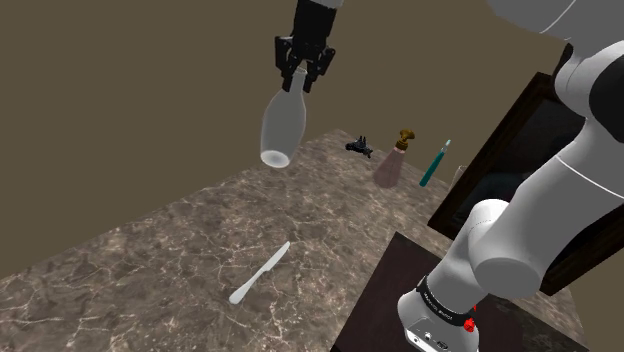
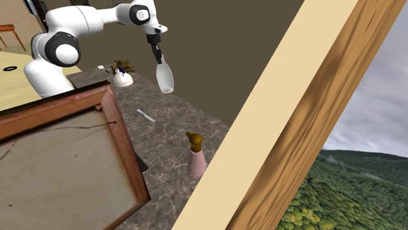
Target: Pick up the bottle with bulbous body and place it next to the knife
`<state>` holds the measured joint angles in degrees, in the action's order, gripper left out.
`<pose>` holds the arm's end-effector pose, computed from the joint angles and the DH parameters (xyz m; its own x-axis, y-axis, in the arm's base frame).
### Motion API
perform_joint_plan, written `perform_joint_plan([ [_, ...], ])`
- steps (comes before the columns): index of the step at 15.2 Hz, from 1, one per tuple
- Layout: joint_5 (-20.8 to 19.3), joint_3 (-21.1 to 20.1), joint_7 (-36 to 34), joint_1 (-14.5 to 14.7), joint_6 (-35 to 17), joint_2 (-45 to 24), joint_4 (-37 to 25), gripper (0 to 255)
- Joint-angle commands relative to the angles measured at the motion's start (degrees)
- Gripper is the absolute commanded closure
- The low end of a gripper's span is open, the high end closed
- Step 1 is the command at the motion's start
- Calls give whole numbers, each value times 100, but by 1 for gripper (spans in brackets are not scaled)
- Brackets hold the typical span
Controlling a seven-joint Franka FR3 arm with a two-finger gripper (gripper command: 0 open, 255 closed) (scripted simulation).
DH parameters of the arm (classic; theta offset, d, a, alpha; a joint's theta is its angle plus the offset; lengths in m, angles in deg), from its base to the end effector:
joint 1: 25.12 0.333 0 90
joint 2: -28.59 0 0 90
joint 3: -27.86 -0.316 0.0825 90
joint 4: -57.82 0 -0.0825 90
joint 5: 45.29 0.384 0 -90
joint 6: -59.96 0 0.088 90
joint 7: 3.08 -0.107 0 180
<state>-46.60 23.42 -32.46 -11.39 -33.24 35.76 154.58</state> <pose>0.4944 0.1626 0.6407 0.9785 -0.1937 0.0705 -0.1941 -0.9810 -0.0024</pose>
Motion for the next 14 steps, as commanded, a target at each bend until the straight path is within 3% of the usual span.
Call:
perform_joint_plan([
  [1,2,-3,-10,3,-185,42,222,255],
  [14,8,-1,-30,5,-1204,163,1361,255],
])
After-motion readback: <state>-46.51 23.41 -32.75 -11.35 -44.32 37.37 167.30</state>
